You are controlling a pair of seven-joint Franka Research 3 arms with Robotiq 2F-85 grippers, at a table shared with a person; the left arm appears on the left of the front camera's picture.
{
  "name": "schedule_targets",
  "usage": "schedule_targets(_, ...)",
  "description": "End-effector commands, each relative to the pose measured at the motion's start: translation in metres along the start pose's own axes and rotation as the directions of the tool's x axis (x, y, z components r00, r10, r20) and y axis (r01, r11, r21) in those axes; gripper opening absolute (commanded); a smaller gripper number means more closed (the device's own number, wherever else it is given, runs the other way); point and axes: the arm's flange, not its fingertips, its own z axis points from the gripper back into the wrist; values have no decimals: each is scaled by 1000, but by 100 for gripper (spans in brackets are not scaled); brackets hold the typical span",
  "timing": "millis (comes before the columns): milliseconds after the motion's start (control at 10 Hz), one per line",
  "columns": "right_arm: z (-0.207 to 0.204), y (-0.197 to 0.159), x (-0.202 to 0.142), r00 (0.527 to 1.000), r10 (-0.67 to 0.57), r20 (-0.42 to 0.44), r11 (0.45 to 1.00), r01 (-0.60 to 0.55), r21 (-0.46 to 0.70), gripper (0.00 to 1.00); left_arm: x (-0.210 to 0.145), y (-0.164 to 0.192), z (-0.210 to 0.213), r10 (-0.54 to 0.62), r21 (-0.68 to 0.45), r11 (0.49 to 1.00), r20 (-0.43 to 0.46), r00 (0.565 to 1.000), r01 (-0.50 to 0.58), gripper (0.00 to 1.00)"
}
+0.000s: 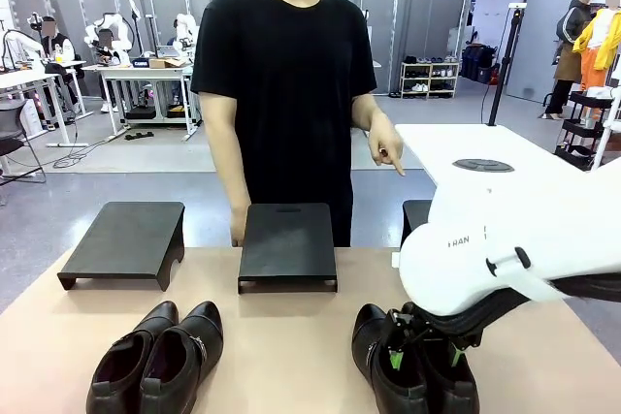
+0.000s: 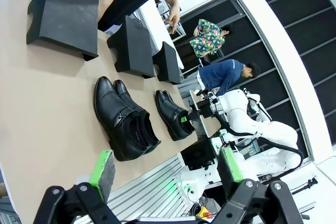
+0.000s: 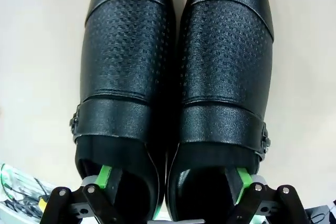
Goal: Place the shoes on the stand as instructed by the person.
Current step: Pick up one pair of Shoes and place it on the Shoes Stand indicated by the person.
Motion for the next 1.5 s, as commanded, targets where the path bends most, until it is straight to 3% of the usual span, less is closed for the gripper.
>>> schedule_targets(0,-16,3,-18,1000,-19,14,999,19,-29,69,1,1,2,-20,-18,1000,7,1000,20,100)
schedule_targets(200,-19,6,-20,1000,-18,7,999,18,-33,10,1,1,2,-20,-18,1000,7,1000,20,100)
schedule_targets(300,-21,6,-23,1000,-15,1,999,15,-38,0,1,1,2,-20,-18,1000,7,1000,20,100)
schedule_targets(1000,-10,10,-30,1000,-10,15,1000,11,-24,0,1,1,2,-20,-18,1000,7,1000,20,100)
schedule_targets(1400,55,4,-28,995,21,93,1000,-19,-19,1,1,1,2,-20,-18,1000,7,1000,20,100)
